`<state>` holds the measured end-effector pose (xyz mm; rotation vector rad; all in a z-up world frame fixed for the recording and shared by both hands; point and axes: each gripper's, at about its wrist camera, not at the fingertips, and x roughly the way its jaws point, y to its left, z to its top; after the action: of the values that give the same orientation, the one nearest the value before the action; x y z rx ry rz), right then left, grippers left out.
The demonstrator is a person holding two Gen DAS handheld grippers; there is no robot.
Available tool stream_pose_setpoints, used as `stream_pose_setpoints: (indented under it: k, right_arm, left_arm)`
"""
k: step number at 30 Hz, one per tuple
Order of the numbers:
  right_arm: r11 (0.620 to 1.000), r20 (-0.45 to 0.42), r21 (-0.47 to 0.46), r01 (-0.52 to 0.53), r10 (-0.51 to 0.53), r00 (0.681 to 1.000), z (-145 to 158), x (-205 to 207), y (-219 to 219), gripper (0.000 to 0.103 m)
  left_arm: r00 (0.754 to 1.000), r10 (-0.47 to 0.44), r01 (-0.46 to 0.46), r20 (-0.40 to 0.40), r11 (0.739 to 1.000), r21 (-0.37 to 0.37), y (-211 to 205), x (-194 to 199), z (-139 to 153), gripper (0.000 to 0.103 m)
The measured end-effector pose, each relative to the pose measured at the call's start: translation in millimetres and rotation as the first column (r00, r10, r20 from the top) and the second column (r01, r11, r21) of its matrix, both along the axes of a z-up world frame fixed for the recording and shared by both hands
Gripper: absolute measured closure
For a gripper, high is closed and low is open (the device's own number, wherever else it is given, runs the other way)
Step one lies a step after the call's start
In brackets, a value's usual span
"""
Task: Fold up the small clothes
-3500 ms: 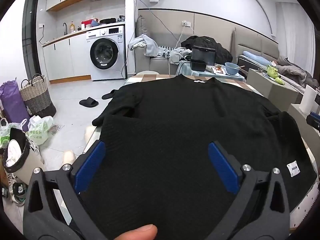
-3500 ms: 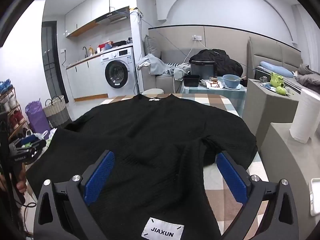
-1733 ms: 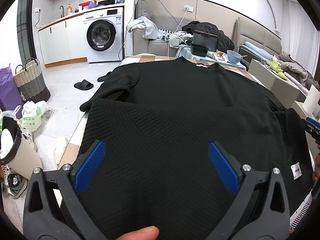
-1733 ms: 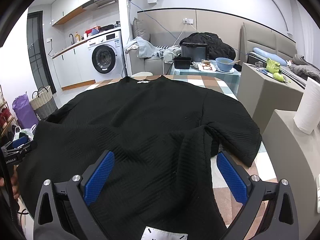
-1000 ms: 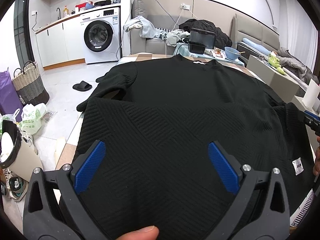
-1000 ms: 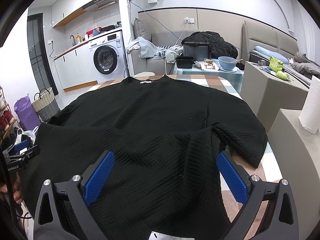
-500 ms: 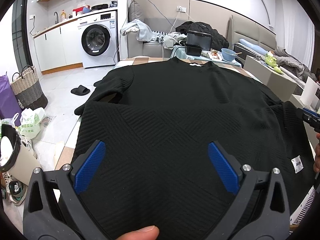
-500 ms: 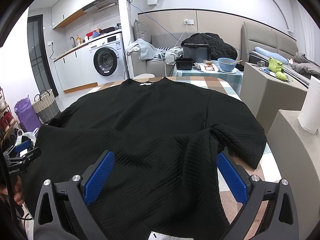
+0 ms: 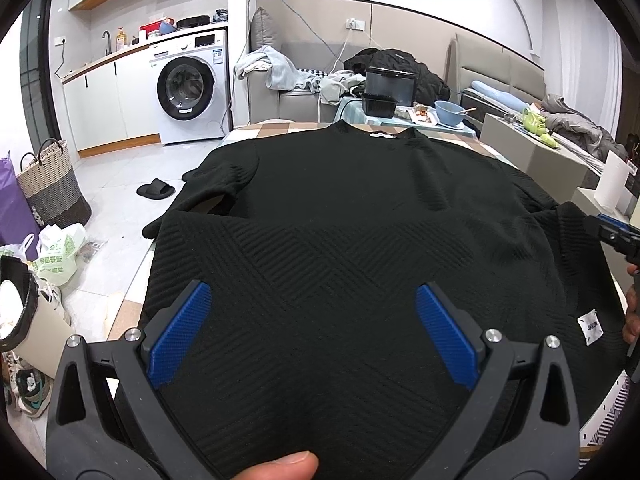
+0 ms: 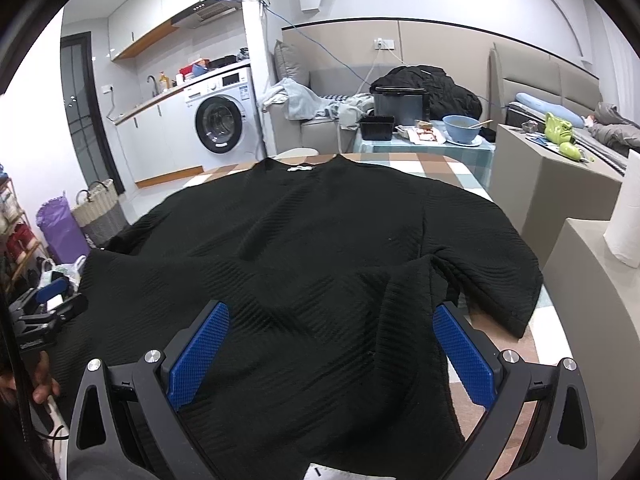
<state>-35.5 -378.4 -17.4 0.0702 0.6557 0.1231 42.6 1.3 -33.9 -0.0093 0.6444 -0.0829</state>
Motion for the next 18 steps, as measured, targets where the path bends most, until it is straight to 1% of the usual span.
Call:
stream_pose_setpoints:
  k: [6,9,13,15,18]
  right_arm:
    - [0.999,0.028,0.02,-0.027,0.027,0.999,7,-3,0,0.0]
    - [0.999,0.036,0.024,-0.022,0.021,0.999,8,-3,-2,0.0]
    - [0.996,0.048,0.088,0.001,-0.005,0.999,14,-3,-13,0.0]
    - [0.99,0.027,0.14,-0.002,-0.001,1.0,15,0,-22,0.0]
    - [0.99,0.021,0.134,0.039,-0.042,0.999,17,3,-31,0.0]
  left_arm:
    - [1.0,0.014,-0.014,-0.007,1.0,0.007,-1,1,0,0.001]
    - [1.0,0.021,-0.021,-0.012,1.0,0.005,0,2,0,0.001]
    - [0.999,0.034,-0.035,-0.032,0.999,-0.02,4,7,0,0.001]
    - [0.998,0.036,-0.038,-0.042,0.999,-0.029,5,10,0,0.001]
    - [0.999,0.032,-0.033,-0.042,0.999,-0.02,2,14,2,0.001]
